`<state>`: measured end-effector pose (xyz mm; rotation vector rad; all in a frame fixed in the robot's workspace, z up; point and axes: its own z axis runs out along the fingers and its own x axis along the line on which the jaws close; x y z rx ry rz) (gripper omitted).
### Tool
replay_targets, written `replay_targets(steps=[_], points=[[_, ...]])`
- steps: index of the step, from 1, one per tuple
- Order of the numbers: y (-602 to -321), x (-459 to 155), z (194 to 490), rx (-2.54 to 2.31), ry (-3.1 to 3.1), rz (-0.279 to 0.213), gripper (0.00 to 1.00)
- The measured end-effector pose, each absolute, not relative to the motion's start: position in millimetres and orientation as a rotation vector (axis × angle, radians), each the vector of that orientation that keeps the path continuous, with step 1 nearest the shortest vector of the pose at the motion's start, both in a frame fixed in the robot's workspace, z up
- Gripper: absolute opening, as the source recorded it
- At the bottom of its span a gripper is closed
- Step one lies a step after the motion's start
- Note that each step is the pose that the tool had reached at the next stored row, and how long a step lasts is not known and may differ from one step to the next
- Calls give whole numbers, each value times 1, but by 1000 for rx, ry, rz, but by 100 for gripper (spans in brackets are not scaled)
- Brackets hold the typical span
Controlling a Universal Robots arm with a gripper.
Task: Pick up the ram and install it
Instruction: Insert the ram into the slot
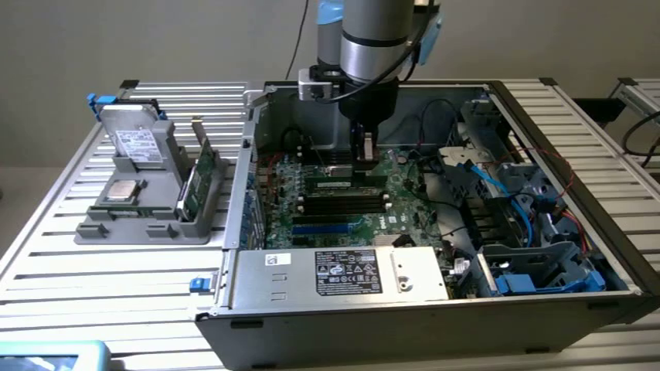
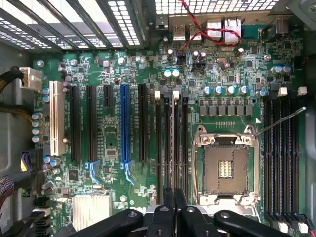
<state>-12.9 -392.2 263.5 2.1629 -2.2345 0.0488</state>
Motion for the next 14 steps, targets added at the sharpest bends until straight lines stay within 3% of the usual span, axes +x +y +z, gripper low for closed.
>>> replay_targets(steps=[14], points=[[-392, -13, 247, 2147, -2217, 87, 12]])
